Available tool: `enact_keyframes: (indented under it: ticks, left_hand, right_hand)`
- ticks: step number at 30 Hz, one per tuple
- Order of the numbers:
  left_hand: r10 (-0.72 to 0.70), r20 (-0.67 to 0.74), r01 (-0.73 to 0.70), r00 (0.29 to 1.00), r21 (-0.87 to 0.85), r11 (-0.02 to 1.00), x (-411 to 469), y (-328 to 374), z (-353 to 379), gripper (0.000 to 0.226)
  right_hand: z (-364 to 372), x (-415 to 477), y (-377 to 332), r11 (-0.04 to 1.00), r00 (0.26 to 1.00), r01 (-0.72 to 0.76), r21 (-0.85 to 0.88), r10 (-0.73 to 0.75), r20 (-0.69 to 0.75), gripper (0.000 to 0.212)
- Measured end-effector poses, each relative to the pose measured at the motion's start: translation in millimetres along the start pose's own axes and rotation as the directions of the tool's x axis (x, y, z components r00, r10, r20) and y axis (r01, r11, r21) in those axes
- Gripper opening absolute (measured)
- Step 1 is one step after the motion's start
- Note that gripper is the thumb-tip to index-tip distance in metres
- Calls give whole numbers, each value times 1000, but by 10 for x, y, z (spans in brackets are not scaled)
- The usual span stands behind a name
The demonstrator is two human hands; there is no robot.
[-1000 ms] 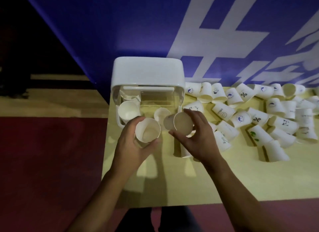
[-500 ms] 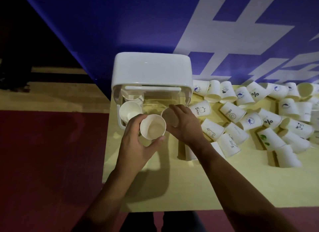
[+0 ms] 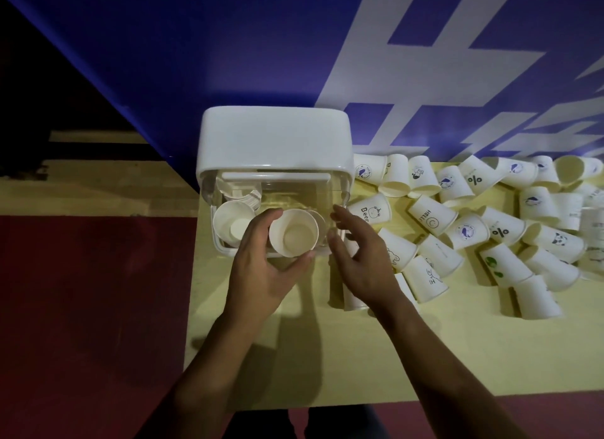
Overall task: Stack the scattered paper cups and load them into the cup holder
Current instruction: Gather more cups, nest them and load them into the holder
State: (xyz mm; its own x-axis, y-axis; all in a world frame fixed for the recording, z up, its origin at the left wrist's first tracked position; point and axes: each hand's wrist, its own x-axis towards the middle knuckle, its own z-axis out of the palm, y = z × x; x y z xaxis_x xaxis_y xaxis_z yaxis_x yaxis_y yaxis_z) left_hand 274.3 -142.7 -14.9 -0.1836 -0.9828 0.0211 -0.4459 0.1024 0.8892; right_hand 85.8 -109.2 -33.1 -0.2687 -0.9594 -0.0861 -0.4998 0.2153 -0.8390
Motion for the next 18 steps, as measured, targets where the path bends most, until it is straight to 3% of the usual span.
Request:
enact_keyframes:
  ticks: [2,8,18]
  left_hand:
    - [-15,37,15,999,-3,1000,84,51,85,73]
    - [-40,74,34,996,75,997,281,12,266,74]
    - [-117,110,87,987,247,965,421,-280,524,78]
  right_hand:
    - [-48,-22,-91,991,999,-40,130,41,1,46]
    - [-56,84,-81,988,999,-7,155,2,32,36]
    - [127,262,178,1000,997,10,-21,-8,80,38]
